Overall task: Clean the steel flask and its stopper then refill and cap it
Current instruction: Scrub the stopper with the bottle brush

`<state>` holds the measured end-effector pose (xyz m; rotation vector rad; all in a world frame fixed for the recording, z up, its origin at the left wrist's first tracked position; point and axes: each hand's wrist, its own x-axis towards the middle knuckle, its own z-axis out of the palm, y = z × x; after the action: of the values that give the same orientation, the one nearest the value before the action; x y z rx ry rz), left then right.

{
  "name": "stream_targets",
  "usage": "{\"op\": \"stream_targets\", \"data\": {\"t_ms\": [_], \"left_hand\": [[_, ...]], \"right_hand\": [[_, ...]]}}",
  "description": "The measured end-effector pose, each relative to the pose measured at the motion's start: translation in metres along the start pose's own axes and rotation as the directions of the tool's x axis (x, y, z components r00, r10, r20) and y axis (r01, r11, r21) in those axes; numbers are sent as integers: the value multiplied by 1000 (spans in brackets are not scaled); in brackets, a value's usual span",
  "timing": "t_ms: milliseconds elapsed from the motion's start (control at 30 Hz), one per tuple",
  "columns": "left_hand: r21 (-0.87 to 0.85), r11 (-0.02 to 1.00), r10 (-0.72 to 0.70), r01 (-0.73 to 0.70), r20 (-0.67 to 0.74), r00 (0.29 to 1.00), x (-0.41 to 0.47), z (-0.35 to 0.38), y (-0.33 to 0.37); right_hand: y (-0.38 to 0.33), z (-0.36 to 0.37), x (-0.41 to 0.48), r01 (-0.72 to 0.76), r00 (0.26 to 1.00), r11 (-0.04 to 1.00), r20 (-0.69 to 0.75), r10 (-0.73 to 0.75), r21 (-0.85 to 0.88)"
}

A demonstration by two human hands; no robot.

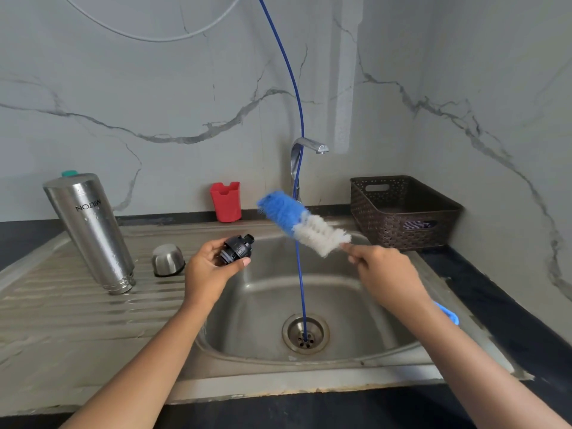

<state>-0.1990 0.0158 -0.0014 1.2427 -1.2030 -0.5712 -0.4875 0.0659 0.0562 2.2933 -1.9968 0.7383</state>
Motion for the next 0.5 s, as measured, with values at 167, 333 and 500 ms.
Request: {"op": "stream_targets", "data": {"t_ms": [167,333,500], "left_hand": [[-1,1000,8,-8,-23,1000,2,0,-2],[14,1000,22,-22,-15,1000,0,3,-1],[4,1000,-1,1,-26,1000,1,3,-2]], "right_hand": [[-5,-1,-25,103,994,995,-33,-103,0],[-10,16,-34,108,994,991,24,-107,-72],[-9,12,-31,112,988,994,-101,-113,-19]]}}
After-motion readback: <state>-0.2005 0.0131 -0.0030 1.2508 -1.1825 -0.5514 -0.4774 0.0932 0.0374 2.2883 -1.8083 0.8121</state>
